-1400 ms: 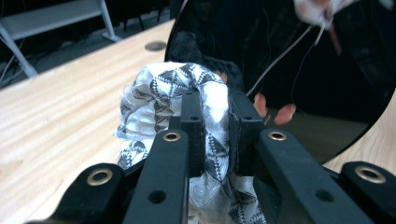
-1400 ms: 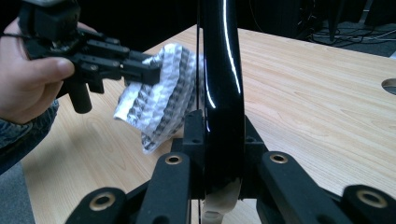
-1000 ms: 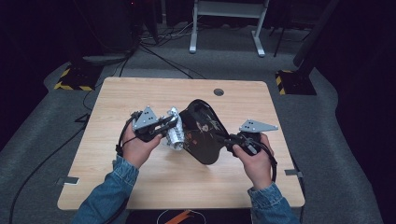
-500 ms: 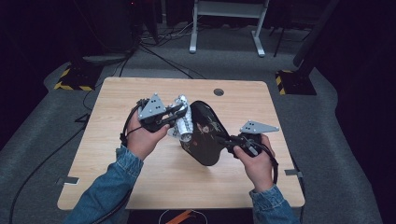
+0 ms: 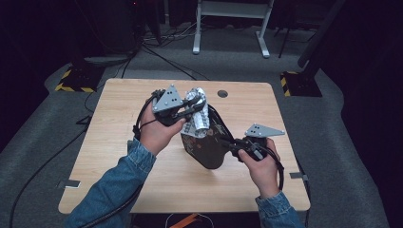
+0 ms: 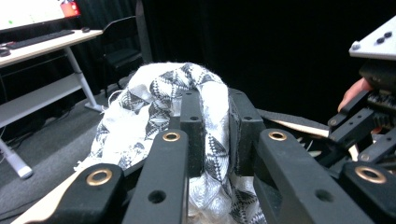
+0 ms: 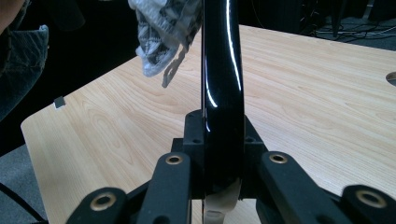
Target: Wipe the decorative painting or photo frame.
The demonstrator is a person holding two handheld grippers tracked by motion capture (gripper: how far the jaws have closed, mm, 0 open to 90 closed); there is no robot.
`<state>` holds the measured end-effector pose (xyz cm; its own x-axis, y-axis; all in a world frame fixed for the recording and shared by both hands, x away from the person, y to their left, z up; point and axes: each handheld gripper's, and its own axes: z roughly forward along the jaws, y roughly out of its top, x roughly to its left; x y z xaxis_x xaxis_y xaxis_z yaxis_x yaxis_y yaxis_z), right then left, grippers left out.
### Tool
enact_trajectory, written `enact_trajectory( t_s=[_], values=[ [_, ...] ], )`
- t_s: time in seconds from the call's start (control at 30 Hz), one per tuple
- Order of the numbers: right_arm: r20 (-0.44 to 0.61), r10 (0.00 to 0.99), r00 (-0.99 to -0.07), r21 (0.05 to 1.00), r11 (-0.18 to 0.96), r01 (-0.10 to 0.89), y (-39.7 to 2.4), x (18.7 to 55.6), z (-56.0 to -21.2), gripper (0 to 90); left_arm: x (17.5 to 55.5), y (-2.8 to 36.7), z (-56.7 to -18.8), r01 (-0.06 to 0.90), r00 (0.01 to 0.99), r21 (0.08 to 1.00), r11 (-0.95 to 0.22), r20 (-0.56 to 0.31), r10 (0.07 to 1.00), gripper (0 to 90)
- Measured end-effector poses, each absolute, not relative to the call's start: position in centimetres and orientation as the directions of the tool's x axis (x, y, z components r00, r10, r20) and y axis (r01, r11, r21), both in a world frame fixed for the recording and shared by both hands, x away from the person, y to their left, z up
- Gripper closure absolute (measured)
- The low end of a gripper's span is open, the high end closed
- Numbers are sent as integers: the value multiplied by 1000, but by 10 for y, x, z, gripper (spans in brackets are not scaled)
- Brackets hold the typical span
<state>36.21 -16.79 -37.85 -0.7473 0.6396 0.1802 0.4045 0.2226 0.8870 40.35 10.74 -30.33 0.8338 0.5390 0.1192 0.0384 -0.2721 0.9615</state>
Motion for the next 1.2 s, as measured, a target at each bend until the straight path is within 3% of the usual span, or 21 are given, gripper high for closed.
enact_trajectory(
  t_s=[0.47, 0.67, 0.97, 1.2],
  values=[
    [168, 644, -746, 889, 229, 398, -168, 359, -379, 799, 403, 74, -293, 3, 862, 963, -271, 135, 488, 786],
    [164, 645, -746, 889, 231, 395, -168, 359, -379, 800, 405, 58, -298, -12, 860, 945, -328, 177, 478, 789],
    [163, 645, -746, 891, 230, 393, -167, 358, -380, 799, 413, 69, -302, -30, 837, 942, -335, 207, 507, 798],
    [164, 642, -749, 890, 231, 393, -166, 358, -380, 799, 422, 84, -306, -6, 814, 952, -306, 182, 552, 799]
  ],
)
